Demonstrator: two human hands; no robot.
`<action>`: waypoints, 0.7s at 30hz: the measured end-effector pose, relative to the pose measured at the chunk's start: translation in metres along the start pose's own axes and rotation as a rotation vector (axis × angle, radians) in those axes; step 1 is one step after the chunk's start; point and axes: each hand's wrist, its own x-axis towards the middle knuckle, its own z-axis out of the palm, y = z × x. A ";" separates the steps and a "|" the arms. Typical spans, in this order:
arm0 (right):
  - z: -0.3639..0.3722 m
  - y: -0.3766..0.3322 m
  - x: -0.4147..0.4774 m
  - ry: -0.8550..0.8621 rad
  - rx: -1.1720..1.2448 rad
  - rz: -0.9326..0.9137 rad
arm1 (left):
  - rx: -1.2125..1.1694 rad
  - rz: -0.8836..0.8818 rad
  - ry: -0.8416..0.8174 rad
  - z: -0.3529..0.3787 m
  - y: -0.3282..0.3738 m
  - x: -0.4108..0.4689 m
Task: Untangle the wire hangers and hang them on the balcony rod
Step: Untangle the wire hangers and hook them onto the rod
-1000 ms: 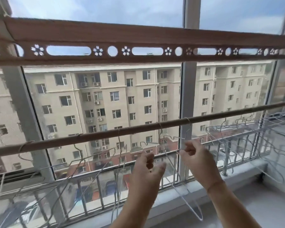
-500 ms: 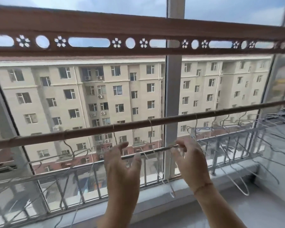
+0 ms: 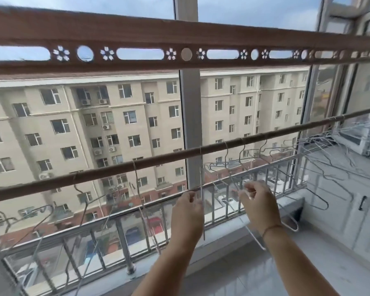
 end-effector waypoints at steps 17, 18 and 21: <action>0.027 0.014 0.058 -0.446 0.176 -0.120 | 0.088 -0.147 0.362 0.053 -0.005 0.030; 0.028 0.014 0.059 -0.470 0.196 -0.104 | 0.079 -0.168 0.358 0.054 -0.005 0.029; 0.031 0.013 0.060 -0.536 0.269 -0.055 | 0.071 -0.212 0.354 0.057 -0.004 0.030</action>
